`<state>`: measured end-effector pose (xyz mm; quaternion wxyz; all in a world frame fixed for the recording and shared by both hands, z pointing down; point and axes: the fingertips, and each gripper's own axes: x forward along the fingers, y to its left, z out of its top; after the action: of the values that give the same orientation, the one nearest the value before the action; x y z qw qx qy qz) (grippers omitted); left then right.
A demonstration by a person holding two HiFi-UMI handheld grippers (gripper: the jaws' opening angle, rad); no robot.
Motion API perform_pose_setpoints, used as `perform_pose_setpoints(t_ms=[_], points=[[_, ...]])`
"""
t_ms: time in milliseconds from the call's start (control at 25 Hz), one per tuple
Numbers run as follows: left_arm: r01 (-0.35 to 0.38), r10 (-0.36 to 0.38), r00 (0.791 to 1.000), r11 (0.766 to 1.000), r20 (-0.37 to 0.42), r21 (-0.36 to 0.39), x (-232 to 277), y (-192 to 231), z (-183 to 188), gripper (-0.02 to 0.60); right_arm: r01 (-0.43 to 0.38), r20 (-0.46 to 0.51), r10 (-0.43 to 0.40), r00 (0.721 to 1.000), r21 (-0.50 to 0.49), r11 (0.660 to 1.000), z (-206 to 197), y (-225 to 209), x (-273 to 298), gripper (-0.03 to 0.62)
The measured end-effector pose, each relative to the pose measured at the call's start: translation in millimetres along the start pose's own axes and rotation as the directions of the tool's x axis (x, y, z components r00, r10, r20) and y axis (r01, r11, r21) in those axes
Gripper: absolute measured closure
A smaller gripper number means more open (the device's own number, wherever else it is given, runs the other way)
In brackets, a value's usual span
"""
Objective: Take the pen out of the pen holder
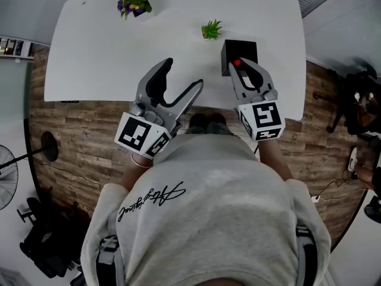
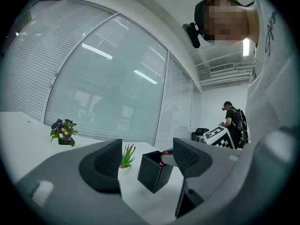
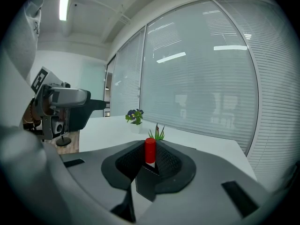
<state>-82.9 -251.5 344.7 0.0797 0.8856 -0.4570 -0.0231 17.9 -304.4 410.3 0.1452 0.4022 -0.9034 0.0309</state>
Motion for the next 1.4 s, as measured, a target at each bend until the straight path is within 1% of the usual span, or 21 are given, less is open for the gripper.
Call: perform_pose_setpoints(t_ms=[440, 960, 1400], points=[[-0.003, 0.003, 1.0, 1.0, 0.004, 0.009, 0, -3, 4, 0.256, -0.008, 0.01, 0.008, 1.0, -0.01, 1.0, 7, -2, -6, 0.53], [-0.005, 0.004, 1.0, 1.0, 0.014, 0.016, 1, -4, 7, 0.256, -0.009, 0.061, 0.01, 0.998, -0.024, 1.0, 23, -5, -10, 0.53], [-0.007, 0.006, 1.0, 1.0, 0.015, 0.021, 2, -7, 7, 0.256, -0.034, 0.091, 0.034, 0.995, -0.007, 0.999, 37, -5, -17, 0.53]])
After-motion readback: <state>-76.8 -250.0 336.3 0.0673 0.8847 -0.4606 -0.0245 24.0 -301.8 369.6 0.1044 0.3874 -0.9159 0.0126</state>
